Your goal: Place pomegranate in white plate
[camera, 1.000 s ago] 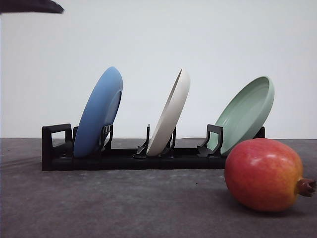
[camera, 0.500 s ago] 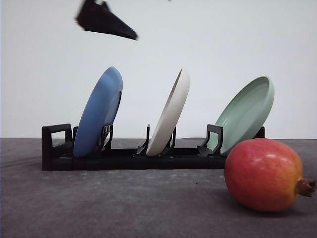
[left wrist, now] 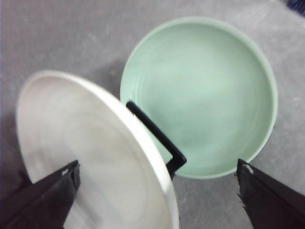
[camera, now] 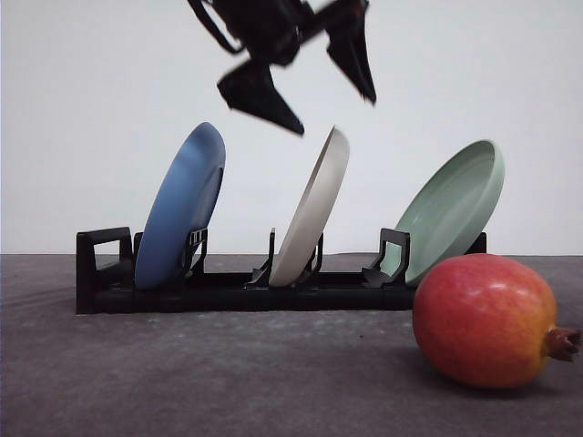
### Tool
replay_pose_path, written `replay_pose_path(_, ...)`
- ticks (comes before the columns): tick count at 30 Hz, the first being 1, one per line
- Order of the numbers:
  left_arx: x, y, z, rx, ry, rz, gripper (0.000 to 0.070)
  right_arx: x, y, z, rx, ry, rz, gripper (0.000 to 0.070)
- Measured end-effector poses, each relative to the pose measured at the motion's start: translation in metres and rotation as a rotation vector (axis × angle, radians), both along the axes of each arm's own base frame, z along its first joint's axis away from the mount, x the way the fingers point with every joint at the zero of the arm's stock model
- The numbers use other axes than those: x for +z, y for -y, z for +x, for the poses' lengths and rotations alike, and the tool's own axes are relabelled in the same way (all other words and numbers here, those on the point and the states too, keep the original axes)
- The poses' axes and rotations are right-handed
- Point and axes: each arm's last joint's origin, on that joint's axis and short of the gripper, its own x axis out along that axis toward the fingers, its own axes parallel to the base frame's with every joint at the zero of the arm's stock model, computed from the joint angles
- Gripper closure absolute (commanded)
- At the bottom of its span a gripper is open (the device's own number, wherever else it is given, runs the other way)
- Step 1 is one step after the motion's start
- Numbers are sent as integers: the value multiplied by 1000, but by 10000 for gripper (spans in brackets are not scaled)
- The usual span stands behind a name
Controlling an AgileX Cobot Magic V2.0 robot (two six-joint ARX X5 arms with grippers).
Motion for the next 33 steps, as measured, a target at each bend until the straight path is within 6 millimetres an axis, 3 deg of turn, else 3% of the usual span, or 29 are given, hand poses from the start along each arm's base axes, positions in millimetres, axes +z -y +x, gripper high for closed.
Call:
replay_pose_path(7, -19, 10, 3, -4, -52, 27, 92, 0, 0, 0, -2, -6, 5, 148)
replay_pose_path(10, -19, 12, 2, 1, -61, 20, 196, 0, 0, 0, -2, -6, 5, 148)
replay_pose_path(19, -25, 15, -4, -9, -103, 48, 364, 0, 0, 0, -2, -7, 5, 148)
replay_pose_path(21, -25, 15, -4, -8, -107, 51, 440, 0, 0, 0, -2, -7, 5, 148)
replay_pose_path(25, -26, 16, -3, -7, -110, 52, 700, 0, 0, 0, -2, -7, 5, 148)
replay_pose_path(33, -27, 15, -3, 19, -138, 37, 700, 0, 0, 0, -2, -8, 5, 148)
